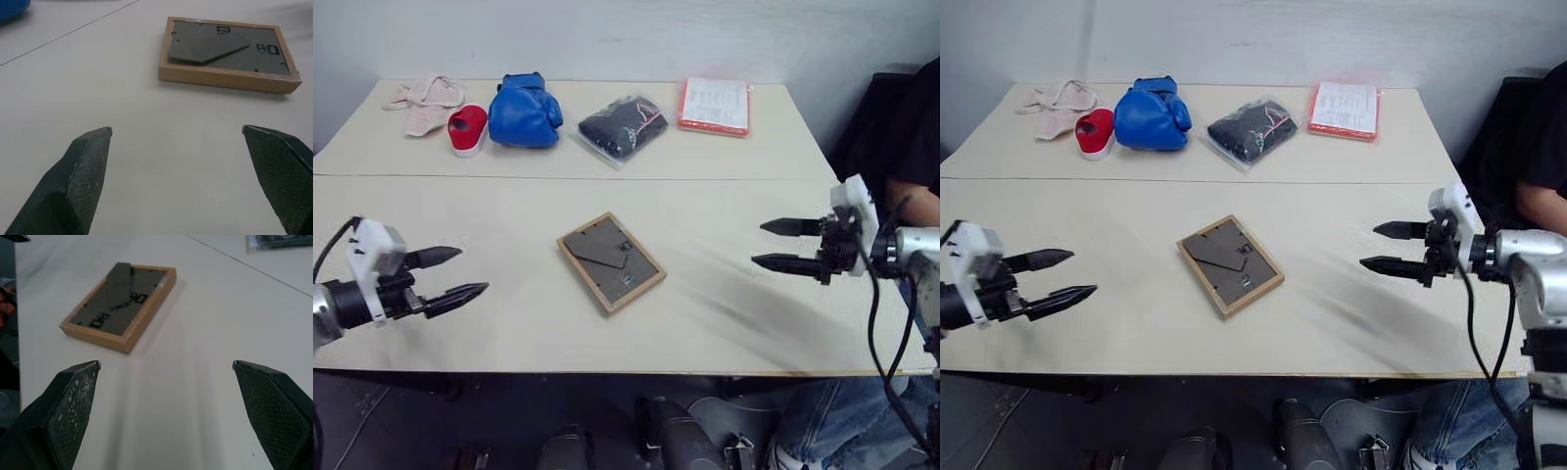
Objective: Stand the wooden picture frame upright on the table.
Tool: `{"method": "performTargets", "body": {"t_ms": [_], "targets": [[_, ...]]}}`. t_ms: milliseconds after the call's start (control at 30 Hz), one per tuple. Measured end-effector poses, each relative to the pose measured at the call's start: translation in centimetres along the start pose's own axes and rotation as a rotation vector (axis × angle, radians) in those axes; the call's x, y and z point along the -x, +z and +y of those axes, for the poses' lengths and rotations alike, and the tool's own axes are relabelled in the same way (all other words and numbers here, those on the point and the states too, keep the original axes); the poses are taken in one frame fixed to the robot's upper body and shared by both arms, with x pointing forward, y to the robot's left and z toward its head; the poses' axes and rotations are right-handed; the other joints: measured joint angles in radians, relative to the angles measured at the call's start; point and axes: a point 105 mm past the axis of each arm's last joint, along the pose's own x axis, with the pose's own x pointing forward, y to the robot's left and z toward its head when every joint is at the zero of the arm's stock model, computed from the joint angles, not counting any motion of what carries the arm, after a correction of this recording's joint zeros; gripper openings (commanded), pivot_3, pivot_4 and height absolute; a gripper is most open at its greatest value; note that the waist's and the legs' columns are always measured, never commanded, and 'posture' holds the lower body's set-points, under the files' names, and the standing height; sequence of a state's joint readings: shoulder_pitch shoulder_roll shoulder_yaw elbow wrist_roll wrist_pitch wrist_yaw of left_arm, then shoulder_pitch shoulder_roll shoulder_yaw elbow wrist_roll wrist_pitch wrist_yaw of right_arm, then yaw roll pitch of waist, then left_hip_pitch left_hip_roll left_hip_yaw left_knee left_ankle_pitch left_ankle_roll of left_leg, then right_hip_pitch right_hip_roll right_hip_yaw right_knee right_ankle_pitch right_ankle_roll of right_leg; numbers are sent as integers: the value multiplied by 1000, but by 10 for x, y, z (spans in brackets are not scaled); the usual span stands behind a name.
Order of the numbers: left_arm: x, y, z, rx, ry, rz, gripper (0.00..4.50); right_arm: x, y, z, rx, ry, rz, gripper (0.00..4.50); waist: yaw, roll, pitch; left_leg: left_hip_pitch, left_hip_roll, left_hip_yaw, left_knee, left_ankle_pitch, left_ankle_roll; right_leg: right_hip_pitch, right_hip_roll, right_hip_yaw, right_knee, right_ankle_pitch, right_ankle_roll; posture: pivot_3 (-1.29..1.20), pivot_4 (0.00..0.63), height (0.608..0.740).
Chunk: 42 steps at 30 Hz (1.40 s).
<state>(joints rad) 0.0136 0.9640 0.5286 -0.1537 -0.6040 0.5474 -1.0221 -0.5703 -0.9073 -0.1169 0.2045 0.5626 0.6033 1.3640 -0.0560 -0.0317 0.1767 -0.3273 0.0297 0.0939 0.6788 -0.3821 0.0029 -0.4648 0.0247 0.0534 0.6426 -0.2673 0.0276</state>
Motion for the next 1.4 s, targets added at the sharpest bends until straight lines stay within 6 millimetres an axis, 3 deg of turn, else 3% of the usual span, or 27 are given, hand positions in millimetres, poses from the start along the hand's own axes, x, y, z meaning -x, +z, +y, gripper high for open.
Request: {"method": "performTargets", "body": {"t_ms": [433, 633, 767, 833, 933, 967, 1133, 1267, 1400], "targets": [[-7, -3, -17, -42, -20, 11, 4500, -21, -12, -9, 56, -45, 43, 4479, 0, 1, 1, -2, 0, -1, 0, 0, 0, -2, 0, -1, -1, 0, 0, 0, 150, 740], [-36, -23, -40, -121, -197, 108, 2740, -58, -27, -13, 165, -13, 105, 2604, -1, 2, 1, -2, -1, 0, 2, 0, -1, -2, 0, -1, 2, 0, 0, 0, 150, 740], [-54, -25, -36, -182, -244, 131, 1559, -82, -38, -16, 237, -7, 149, 1268, -1, 2, 1, -2, -1, 0, 3, 1, -1, -2, -1, -1, 3, 0, 0, 0, 150, 740], [-69, -27, -29, -231, -256, 140, 1204, -97, -48, -18, 246, 3, 170, 828, -1, 2, 1, -4, -1, 1, 4, 1, -2, -4, -1, -1, 3, 0, 0, 0, 150, 740], [-93, -30, -27, -247, -284, 119, 325, -121, -43, -17, 283, 29, 161, 0, -2, 2, 1, -8, -1, 2, 6, 4, -7, -8, -1, 0, 5, 1, 1, 0, 150, 740], [-99, -31, -28, -249, -297, 114, 79, -125, -42, -16, 298, 36, 161, 0, -3, 2, 1, -9, -1, 3, 6, 4, -7, -9, -1, 0, 5, 1, 1, 0, 150, 740], [-134, -28, -17, -269, -285, 94, 32, -145, -51, -9, 310, 65, 195, 0, -2, 1, 1, -13, -1, 4, 7, 6, -9, -16, -1, 1, 14, 0, 0, 0, 150, 740], [-160, -13, -8, -295, -243, 34, 32, -149, -56, 11, 316, 130, 191, 0, 0, 1, 1, -13, -1, 4, 10, 6, -9, -15, -1, 1, 17, 0, 0, 0, 150, 740], [-172, -10, -6, -252, -230, 5, 32, -146, -63, 33, 296, 181, 193, 0, -2, 1, 1, -13, -1, 4, 12, 6, -9, -15, -1, 1, 18, 0, 0, 0, 150, 740]]}}
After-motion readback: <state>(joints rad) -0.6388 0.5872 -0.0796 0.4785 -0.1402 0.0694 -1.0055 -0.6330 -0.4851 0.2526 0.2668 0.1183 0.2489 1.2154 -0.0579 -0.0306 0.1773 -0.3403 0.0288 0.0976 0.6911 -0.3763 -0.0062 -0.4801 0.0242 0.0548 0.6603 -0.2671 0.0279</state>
